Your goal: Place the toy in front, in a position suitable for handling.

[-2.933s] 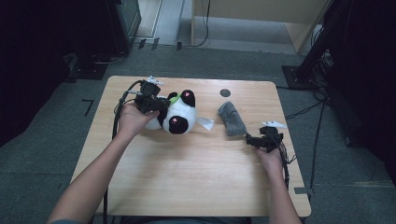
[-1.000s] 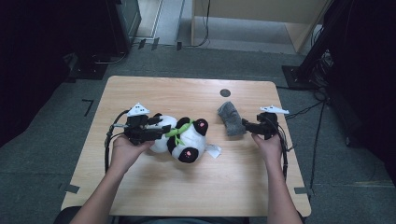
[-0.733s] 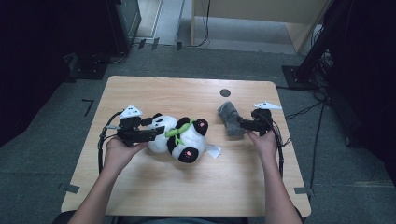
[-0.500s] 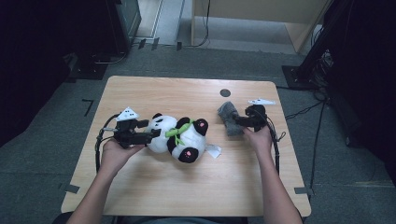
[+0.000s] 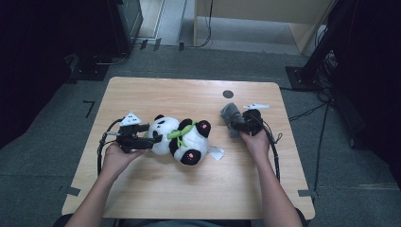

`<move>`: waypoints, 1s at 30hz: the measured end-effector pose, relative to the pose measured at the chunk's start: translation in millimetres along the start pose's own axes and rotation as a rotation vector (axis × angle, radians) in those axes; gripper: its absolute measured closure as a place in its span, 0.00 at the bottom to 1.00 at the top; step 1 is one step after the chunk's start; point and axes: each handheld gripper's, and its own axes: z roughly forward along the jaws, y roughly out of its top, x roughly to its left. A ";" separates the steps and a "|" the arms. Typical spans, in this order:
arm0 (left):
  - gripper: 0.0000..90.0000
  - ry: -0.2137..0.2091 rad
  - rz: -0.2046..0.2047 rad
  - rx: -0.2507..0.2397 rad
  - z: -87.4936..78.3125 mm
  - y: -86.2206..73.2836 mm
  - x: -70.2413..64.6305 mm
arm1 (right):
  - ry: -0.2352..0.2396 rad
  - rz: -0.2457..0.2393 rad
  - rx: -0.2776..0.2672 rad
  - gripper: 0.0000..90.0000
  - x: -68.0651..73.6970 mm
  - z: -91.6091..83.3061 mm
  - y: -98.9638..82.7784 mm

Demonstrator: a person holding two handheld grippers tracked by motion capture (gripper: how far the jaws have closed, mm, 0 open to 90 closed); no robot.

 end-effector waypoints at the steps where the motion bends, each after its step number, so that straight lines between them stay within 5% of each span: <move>1: 0.24 0.002 0.000 -0.013 2.8 -0.7 1.2 | 0.000 0.000 0.005 0.40 -0.5 0.8 -0.8; 5: 0.01 0.052 -0.040 -0.008 6.3 -0.2 4.7 | 0.003 0.004 0.008 0.42 -2.3 1.6 -2.3; 6: 0.01 0.053 -0.056 0.009 8.3 -0.3 6.3 | 0.003 0.004 0.008 0.42 -2.3 1.6 -2.3; 9: 0.00 -0.032 -0.073 0.018 11.1 -2.1 10.5 | 0.009 0.004 0.008 0.43 -1.6 1.8 -2.1; 11: 0.00 -0.050 -0.060 0.016 12.9 -2.5 9.8 | 0.009 0.000 0.003 0.44 -0.7 1.9 -1.9; 12: 0.00 -0.070 -0.016 0.022 17.1 -5.0 8.3 | 0.010 -0.001 0.000 0.44 -0.1 1.9 -1.7; 15: 0.00 -0.062 0.015 0.015 22.9 -10.5 7.5 | 0.013 -0.006 -0.003 0.44 1.0 2.0 -1.2; 18: 0.00 -0.084 -0.024 0.005 23.9 -14.6 12.9 | 0.014 -0.009 -0.006 0.45 1.8 1.9 -0.6; 22: 0.00 -0.097 0.000 -0.081 27.3 -27.0 15.4 | 0.019 -0.018 -0.011 0.46 3.6 3.0 0.6; 26: 0.00 -0.100 0.007 -0.083 27.0 -28.7 16.3 | 0.032 -0.020 -0.004 0.48 4.6 6.6 2.2; 30: 0.00 -0.114 -0.075 -0.046 29.9 -29.7 18.2 | 0.027 -0.035 0.036 0.53 4.7 12.8 -0.9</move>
